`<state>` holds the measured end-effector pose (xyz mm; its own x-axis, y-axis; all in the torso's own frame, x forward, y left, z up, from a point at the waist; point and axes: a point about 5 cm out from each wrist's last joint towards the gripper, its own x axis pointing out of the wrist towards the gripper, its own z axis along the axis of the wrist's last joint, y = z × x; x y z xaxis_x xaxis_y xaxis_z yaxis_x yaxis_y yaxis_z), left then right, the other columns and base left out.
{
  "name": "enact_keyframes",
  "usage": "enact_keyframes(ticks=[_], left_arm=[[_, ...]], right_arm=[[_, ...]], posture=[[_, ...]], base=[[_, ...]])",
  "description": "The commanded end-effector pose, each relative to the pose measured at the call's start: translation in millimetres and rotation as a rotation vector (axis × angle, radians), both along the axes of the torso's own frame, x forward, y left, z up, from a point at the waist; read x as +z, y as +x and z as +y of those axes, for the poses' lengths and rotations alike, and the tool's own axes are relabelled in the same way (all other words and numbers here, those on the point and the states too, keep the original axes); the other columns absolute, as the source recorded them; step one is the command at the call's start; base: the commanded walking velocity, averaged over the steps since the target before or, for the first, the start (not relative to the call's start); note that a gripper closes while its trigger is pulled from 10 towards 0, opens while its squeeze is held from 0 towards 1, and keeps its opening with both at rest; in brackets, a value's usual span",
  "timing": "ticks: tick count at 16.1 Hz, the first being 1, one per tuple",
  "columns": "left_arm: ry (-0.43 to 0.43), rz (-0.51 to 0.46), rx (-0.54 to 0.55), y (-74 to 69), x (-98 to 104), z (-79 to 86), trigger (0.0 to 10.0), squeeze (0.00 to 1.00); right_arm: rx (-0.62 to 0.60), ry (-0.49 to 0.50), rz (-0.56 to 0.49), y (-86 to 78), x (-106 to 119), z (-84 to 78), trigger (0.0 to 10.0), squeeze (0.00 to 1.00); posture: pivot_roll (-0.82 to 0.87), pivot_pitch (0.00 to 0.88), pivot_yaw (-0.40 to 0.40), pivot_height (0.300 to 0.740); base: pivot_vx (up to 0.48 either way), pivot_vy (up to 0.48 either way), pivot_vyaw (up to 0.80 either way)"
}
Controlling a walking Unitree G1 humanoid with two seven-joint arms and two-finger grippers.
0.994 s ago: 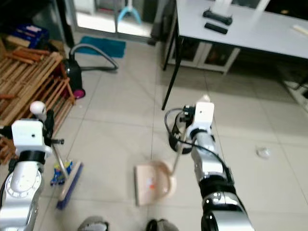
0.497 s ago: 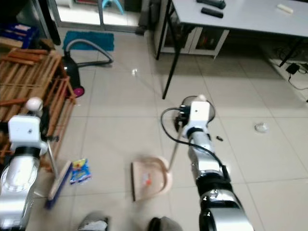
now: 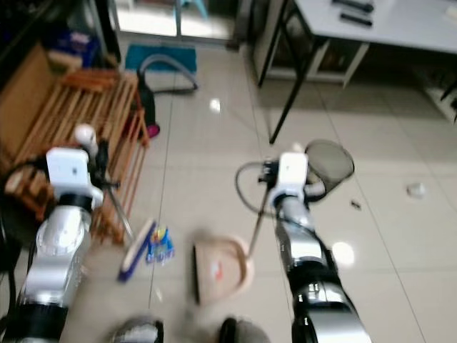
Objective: Sweep floor
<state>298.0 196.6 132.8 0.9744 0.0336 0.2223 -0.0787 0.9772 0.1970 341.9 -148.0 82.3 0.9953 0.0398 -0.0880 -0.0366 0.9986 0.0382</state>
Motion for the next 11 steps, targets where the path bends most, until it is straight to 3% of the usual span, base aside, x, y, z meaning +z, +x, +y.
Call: enact_keyframes(ticks=[1,3,6,11], left_arm=[[0.017,-0.033,-0.008,0.1,3.8,-3.7,10.0,0.0],[0.018,-0.037,-0.006,-1.4,1.8,-3.9,10.0,0.0],[0.026,-0.04,-0.01,-3.7,-0.3,-2.1,10.0,0.0],[0.024,-0.035,-0.03,-1.7,-3.2,-5.6,10.0,0.0]], right_arm=[[-0.038,-0.008,-0.034,1.2,6.2,-11.5,10.0,0.0],[-0.035,-0.02,-0.028,0.7,5.0,-12.5,10.0,0.0],[-0.03,-0.009,-0.013,0.9,3.2,-11.5,10.0,0.0],[-0.03,-0.021,-0.019,0.7,3.6,-11.5,10.0,0.0]], posture=[[0.15,0.149,-0.087,0.74],[0.15,0.145,-0.089,0.74],[0.15,0.145,-0.095,0.74],[0.15,0.149,-0.093,0.74]], base=[[0.0,0.0,0.0],[0.0,0.0,0.0],[0.319,0.0,0.0],[0.415,0.0,-0.62]])
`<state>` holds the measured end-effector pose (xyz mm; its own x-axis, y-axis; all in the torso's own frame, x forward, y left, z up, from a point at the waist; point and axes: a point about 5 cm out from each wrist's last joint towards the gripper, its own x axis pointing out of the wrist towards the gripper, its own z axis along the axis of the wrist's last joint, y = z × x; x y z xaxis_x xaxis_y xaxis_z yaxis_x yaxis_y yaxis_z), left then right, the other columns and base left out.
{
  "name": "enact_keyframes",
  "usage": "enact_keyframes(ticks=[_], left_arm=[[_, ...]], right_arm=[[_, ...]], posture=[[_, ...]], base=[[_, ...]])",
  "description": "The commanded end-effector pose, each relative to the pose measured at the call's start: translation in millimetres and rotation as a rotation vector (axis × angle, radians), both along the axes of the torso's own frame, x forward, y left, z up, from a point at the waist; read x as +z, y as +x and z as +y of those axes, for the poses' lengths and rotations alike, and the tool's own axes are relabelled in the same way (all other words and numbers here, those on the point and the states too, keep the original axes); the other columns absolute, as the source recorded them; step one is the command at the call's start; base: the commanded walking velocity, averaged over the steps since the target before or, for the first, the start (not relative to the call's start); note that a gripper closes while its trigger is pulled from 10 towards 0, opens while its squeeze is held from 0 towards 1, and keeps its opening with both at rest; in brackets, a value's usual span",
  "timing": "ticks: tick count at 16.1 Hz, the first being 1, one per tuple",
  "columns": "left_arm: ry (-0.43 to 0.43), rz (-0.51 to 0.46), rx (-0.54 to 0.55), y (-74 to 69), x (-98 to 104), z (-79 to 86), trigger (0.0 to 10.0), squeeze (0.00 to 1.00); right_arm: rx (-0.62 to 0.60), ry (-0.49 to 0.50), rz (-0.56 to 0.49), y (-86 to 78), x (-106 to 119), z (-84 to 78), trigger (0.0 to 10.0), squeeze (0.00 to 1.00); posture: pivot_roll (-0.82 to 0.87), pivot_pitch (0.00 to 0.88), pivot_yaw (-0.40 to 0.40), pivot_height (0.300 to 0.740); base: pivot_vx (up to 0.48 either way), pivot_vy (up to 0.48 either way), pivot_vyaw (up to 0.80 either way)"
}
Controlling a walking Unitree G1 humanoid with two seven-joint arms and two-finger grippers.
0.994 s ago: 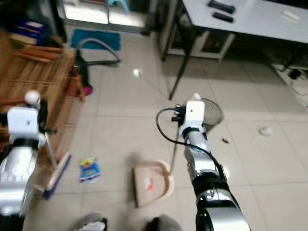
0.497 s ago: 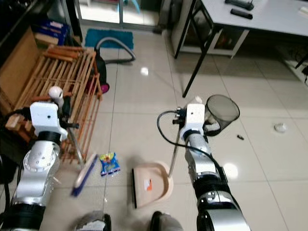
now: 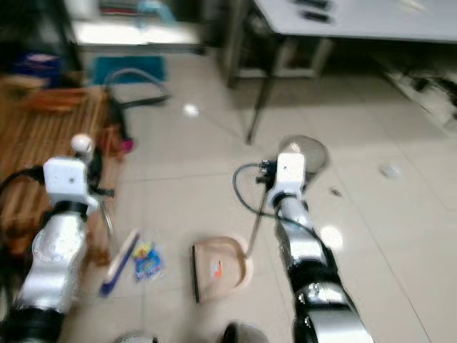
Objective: Sweep floor
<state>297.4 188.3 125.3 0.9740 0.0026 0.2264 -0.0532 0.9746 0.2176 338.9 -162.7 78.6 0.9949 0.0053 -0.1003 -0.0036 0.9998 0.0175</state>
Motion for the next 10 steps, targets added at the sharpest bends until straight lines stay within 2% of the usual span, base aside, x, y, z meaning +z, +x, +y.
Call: enact_keyframes(ticks=[1,6,8,10], left_arm=[[0.002,-0.03,-0.006,-0.3,4,1.4,10.0,0.0],[0.007,-0.023,-0.009,-1.2,0,-3.3,10.0,0.0],[0.045,-0.027,0.044,-5.7,0,2.8,10.0,0.0],[0.089,-0.022,0.131,-9.2,0,17.0,10.0,0.0]], right_arm=[[0.005,-0.006,-0.035,3.9,8,3.1,10.0,0.0],[0.01,-0.023,-0.039,2.9,8,0.2,10.0,0.0],[0.019,-0.031,-0.032,2.5,7,0.4,10.0,0.0],[0.018,-0.012,-0.043,2.5,7,1.1,10.0,0.0]], posture=[[0.15,0.15,-0.092,0.74],[0.13,0.157,-0.088,0.74],[0.14,0.161,-0.083,0.74],[0.14,0.169,-0.08,0.74]], base=[[0.424,0.0,0.0],[0.0,0.0,0.0],[0.0,0.0,0.0],[0.0,0.0,0.0]])
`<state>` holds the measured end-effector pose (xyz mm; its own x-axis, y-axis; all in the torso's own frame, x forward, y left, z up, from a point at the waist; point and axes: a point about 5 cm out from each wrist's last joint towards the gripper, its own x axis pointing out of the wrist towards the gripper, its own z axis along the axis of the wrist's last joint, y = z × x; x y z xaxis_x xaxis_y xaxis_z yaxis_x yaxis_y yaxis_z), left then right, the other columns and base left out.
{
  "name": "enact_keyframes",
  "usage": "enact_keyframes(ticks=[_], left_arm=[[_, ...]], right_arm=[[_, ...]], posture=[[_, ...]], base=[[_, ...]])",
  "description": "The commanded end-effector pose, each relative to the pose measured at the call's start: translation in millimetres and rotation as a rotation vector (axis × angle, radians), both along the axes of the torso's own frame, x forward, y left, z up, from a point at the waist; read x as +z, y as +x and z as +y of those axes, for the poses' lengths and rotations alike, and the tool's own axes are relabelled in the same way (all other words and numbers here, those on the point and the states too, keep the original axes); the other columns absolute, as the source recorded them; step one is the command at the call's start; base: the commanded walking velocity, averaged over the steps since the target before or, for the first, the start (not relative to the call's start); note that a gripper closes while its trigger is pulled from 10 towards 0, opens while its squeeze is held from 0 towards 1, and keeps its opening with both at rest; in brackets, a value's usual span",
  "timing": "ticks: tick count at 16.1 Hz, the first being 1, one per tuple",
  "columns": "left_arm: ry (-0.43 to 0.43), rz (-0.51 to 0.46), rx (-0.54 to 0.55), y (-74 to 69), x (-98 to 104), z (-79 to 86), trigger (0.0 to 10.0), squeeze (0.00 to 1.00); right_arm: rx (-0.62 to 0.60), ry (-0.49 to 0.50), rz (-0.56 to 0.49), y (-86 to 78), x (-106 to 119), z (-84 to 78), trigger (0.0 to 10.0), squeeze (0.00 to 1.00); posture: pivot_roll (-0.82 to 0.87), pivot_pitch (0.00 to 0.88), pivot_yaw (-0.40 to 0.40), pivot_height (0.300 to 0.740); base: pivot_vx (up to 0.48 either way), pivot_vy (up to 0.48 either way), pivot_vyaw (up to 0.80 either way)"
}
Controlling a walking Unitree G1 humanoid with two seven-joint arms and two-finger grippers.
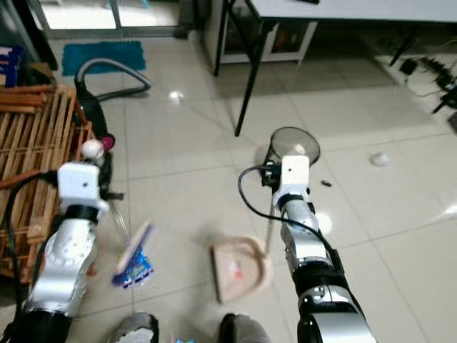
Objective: Sweep floor
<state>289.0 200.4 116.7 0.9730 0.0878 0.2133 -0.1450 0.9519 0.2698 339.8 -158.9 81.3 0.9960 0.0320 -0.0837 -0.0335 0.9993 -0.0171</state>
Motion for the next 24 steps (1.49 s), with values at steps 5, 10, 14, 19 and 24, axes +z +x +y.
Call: enact_keyframes(ticks=[5,10,14,19,24], left_arm=[[0.074,-0.033,-0.001,16.5,13,9.8,10.0,0.0],[0.045,-0.015,-0.04,32.8,4,0.1,10.0,0.0],[0.047,-0.034,-0.063,38.4,-3,-8.5,10.0,0.0],[0.027,-0.059,0.015,39.4,-9,-9.9,10.0,0.0],[-0.057,-0.038,0.049,33.0,-23,-18.6,10.0,0.0]], right_arm=[[-0.103,0.038,-0.075,3.0,8,-18.3,10.0,0.0],[-0.192,0.057,-0.133,2.9,11,-30.1,10.0,0.0],[-0.205,0.035,-0.147,0.6,8,-31.2,10.0,0.0],[-0.201,0.045,-0.176,-4.8,3,-32.2,10.0,0.0],[-0.17,0.033,-0.2,-2.9,7,-24.5,10.0,0.0]], posture=[[0.11,0.193,-0.036,0.74],[0.04,0.234,0.006,0.74],[0.02,0.29,-0.005,0.74],[-0.01,0.355,-0.023,0.74],[-0.02,0.371,-0.023,0.74]], base=[[0.0,0.0,0.0],[0.0,0.0,0.0],[0.0,0.0,0.0],[0.0,0.0,0.0],[0.0,0.0,0.0]])
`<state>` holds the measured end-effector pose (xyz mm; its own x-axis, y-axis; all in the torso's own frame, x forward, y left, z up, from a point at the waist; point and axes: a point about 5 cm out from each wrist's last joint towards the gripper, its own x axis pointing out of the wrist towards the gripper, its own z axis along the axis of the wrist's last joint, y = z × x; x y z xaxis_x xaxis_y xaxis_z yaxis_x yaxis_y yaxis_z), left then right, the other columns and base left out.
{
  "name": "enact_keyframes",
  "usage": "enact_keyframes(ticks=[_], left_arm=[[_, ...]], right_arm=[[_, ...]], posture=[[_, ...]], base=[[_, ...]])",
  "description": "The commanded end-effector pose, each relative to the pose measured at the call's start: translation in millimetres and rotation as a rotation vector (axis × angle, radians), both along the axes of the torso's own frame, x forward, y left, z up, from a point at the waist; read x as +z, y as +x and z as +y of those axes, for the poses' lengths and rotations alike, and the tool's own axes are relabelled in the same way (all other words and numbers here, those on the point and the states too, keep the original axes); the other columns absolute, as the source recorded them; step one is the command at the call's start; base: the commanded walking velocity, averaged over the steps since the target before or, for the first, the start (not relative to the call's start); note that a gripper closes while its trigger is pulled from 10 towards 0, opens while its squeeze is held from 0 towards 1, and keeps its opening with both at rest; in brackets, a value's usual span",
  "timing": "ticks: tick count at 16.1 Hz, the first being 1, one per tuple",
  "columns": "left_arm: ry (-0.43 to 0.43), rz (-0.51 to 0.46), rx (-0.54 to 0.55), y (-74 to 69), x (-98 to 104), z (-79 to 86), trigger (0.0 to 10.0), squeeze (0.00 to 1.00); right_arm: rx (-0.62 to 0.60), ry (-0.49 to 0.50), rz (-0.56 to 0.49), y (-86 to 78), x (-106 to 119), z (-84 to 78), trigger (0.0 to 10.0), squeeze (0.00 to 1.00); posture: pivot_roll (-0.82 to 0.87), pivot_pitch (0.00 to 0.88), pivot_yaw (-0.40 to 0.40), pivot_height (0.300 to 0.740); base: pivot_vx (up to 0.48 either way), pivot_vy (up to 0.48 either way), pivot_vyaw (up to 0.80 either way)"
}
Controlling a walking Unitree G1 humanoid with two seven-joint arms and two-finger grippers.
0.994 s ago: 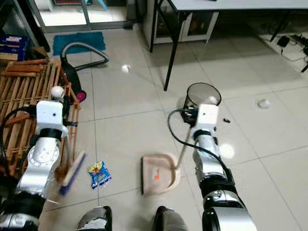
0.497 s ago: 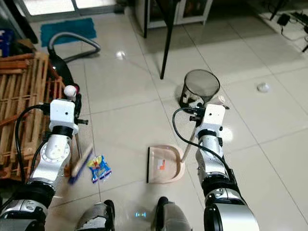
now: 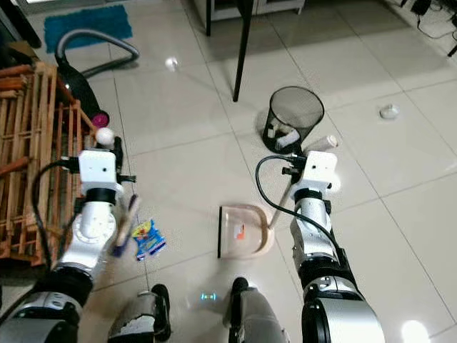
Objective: Sweep floor
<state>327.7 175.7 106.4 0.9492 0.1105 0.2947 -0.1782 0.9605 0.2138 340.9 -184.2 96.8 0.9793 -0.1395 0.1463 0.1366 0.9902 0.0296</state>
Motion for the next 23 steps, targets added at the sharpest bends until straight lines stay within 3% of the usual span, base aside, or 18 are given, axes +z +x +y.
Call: enact_keyframes(ticks=[1,9,17,21,23], left_arm=[[-0.063,0.061,0.059,-7.6,-18,4.6,10.0,0.0],[-0.168,0.051,0.096,-3.5,-16,-1.6,10.0,0.0],[-0.27,0.041,-0.043,12.7,-1,-40.6,10.0,0.0],[-0.236,0.038,-0.096,15.1,2,-50.4,10.0,0.0],[-0.152,0.035,-0.097,12.3,0,-37.2,10.0,0.0]], right_arm=[[0.004,-0.002,0.035,-4.5,-10,1.4,10.0,0.0],[0.04,0.012,0.087,-6.5,-21,16.3,10.0,0.0],[0.04,0.018,0.103,-6.5,-24,18.6,10.0,0.0],[0.046,0.019,0.11,-4.5,-23,20.0,10.0,0.0],[0.043,0.018,0.109,-3.1,-21,18.4,10.0,0.0]], posture=[[-0.01,0.355,-0.024,0.74],[0.01,0.363,-0.018,0.74],[0.01,0.355,-0.009,0.74],[0.01,0.351,-0.008,0.74],[0.01,0.349,-0.007,0.74]], base=[[0.0,0.0,0.0],[0.0,0.0,0.0],[0.0,0.0,0.0],[0.0,0.0,0.0],[0.0,0.0,0.0]])
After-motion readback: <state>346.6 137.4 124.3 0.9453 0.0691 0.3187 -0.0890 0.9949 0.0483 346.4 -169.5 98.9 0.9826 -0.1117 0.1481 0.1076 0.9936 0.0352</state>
